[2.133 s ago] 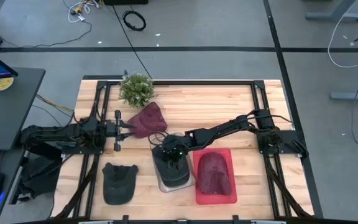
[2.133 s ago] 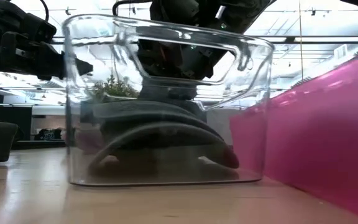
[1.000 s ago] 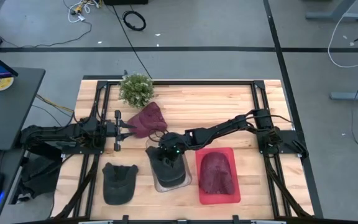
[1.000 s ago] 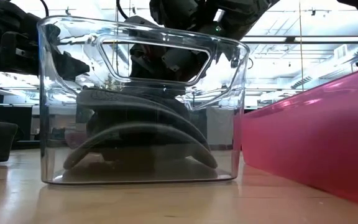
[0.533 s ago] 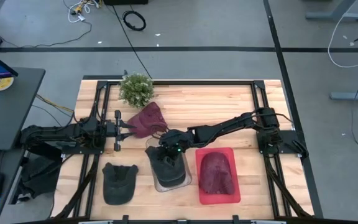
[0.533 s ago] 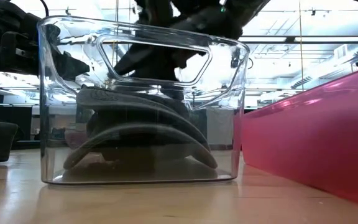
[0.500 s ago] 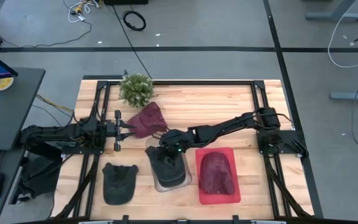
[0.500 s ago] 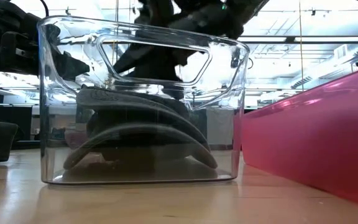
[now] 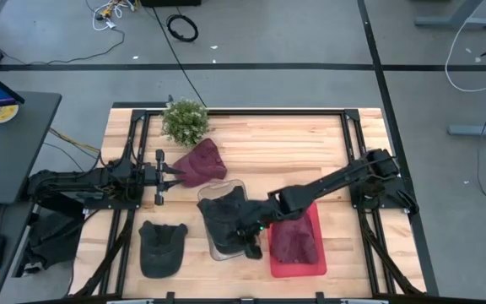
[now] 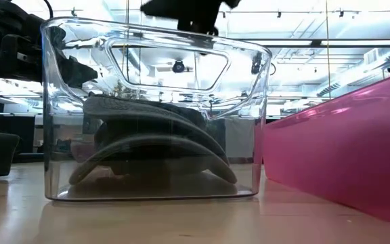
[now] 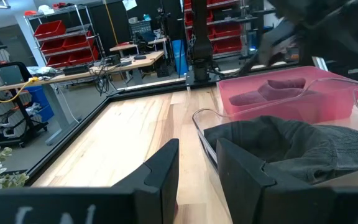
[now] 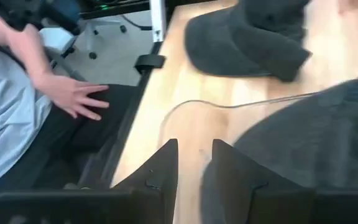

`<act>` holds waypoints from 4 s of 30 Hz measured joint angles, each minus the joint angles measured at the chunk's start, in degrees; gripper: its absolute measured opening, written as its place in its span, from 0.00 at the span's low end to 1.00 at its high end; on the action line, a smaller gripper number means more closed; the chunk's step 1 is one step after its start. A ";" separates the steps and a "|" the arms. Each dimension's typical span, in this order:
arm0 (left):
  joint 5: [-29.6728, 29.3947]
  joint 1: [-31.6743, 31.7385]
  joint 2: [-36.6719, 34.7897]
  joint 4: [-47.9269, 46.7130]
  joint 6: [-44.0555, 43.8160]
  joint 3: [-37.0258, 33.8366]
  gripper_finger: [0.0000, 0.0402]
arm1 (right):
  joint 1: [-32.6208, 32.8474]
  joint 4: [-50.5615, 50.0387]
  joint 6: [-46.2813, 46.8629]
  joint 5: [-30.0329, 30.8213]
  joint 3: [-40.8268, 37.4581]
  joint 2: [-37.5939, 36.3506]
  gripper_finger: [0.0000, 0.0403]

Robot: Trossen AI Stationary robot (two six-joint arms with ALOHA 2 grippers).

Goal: Pick & Place hat
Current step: Adjust the bins

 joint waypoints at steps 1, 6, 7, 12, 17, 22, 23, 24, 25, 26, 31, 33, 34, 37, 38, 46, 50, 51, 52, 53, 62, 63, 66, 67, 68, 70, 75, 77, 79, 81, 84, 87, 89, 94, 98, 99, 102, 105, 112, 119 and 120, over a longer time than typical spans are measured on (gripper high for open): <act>-0.02 -0.01 0.00 0.00 0.00 -0.01 0.29 | 0.58 0.15 -0.09 0.03 0.00 -0.14 0.25; 0.00 0.01 0.00 0.00 0.00 -0.01 0.29 | 2.18 -0.58 1.62 0.46 2.01 -0.37 0.26; -0.01 0.00 0.00 0.00 -0.01 0.00 0.29 | 2.51 -0.50 1.91 0.58 2.80 -0.33 0.25; -0.02 -0.01 0.00 0.00 -0.02 -0.02 0.29 | 5.17 -2.30 -0.40 2.56 7.74 0.16 0.25; -0.01 0.00 0.00 0.00 -0.01 0.00 0.29 | 8.89 -7.38 -3.28 11.24 14.02 0.16 0.26; -0.02 -0.01 0.00 0.00 -0.02 0.00 0.29 | 10.90 -15.03 1.06 20.25 17.52 0.47 0.26; -0.01 0.01 0.00 0.00 0.00 -0.01 0.29 | 11.06 -16.89 3.02 21.22 17.66 0.49 0.25; -0.02 0.01 0.00 0.00 -0.02 -0.02 0.29 | 11.06 -18.51 5.05 21.55 17.74 0.72 0.25; -0.02 0.01 0.00 0.00 0.00 -0.02 0.29 | 11.06 -20.08 6.85 21.62 17.77 0.91 0.26; -0.01 -0.01 0.00 0.00 -0.01 -0.02 0.29 | 11.02 -21.95 7.80 21.06 17.75 1.09 0.25; -0.02 -0.01 0.00 0.03 0.00 -0.01 0.29 | 10.58 -22.13 10.09 16.79 17.70 4.60 0.26; 0.00 0.01 0.00 -0.06 0.00 0.00 0.29 | 10.19 -21.09 11.26 13.78 17.70 6.08 0.26; -0.02 -0.01 0.00 0.07 -0.01 -0.02 0.29 | 10.09 -22.27 11.77 12.99 17.70 6.72 0.26; 0.00 0.01 0.02 0.00 0.00 -0.01 0.29 | 9.55 -23.98 12.47 13.21 17.65 7.74 0.26; -0.03 0.00 0.04 0.05 -0.02 -0.02 0.29 | 9.46 -24.24 12.50 13.77 17.62 7.91 0.26; -0.02 0.00 0.76 0.11 -0.02 0.00 0.29 | 9.64 -23.14 13.21 15.82 17.61 10.02 0.26; -0.01 -0.01 1.00 -0.13 0.00 -0.01 0.29 | 9.82 -22.61 13.99 15.67 17.62 11.05 0.26; 0.02 0.01 1.05 -0.48 0.00 -0.02 0.29 | 9.87 -21.06 13.98 15.93 17.68 11.52 0.26; 0.01 0.00 1.13 -0.37 -0.01 0.00 0.29 | 10.09 -20.69 13.88 16.41 17.68 11.82 0.26; -0.02 -0.01 1.32 -0.19 -0.02 -0.02 0.29 | 10.43 -21.20 13.53 17.20 17.68 12.15 0.26; -0.01 -0.01 1.91 -0.10 -0.02 -0.01 0.29 | 10.06 -15.12 15.12 20.02 17.66 18.21 0.26; -0.02 -0.01 1.89 -0.06 -0.01 0.00 0.29 | 9.82 -14.12 16.28 19.99 17.70 18.48 0.26; 0.00 -0.01 1.88 0.04 -0.01 -0.01 0.29 | 9.23 -13.05 19.91 19.79 17.70 18.65 0.25; -0.02 -0.01 1.88 0.04 -0.02 -0.02 0.29 | 9.07 -12.91 20.91 19.83 17.70 18.67 0.25; -0.02 -0.01 1.88 0.04 -0.02 -0.02 0.29 | 8.93 -12.82 21.89 19.94 17.68 18.67 0.24; 0.00 -0.01 1.88 0.04 -0.02 -0.01 0.29 | 8.92 -12.64 22.40 20.36 17.68 18.60 0.23; 0.00 -0.01 1.88 0.04 -0.01 -0.01 0.29 | 8.90 -12.17 22.36 20.64 17.68 18.52 0.19; 0.00 -0.01 1.88 0.04 -0.01 -0.01 0.29 | 8.90 -12.17 21.82 20.68 17.68 18.49 0.16; 0.00 -0.01 1.88 0.04 -0.02 -0.02 0.29 | 8.92 -12.15 20.96 20.75 17.68 18.48 0.13; 0.00 -0.01 1.88 0.04 0.00 -0.01 0.29 | 8.92 -11.98 20.29 20.89 17.68 18.39 0.09; -0.01 -0.01 1.88 0.02 0.00 0.00 0.29 | 8.90 -11.49 18.60 20.70 17.68 18.31 0.03; 0.00 -0.01 1.88 0.02 0.00 -0.02 0.29 | 8.90 -9.42 17.25 19.96 17.66 18.30 0.01; 0.00 -0.01 1.88 0.02 0.00 -0.02 0.29 | 8.94 -7.31 16.61 18.64 17.64 18.30 0.02; -0.01 -0.01 1.88 0.02 -0.01 -0.02 0.29 | 8.99 -6.08 16.06 16.95 17.64 18.30 0.02; -0.02 -0.01 1.88 0.01 -0.01 -0.02 0.29 | 8.99 -5.91 16.34 16.76 17.64 18.30 0.07; -0.02 -0.01 1.88 0.02 0.00 -0.01 0.29 | 8.99 -5.84 16.32 16.55 17.64 18.32 0.09; -0.01 -0.01 1.88 0.01 0.00 -0.01 0.29 | 8.93 -5.81 16.05 16.27 17.64 18.39 0.16; -0.01 -0.01 1.88 0.00 -0.02 -0.02 0.29 | 8.85 -5.27 15.88 16.19 17.62 18.43 0.23; -0.02 -0.01 1.88 -0.02 0.00 0.00 0.29 | 8.68 -2.93 13.86 16.20 17.62 18.43 0.37; -0.02 -0.01 1.88 -0.02 0.00 0.00 0.29 | 8.68 -3.28 12.60 9.19 17.59 15.56 0.45; -0.01 -0.01 1.88 -0.02 -0.01 -0.02 0.29 | 8.81 -3.45 12.41 9.16 17.59 15.15 0.46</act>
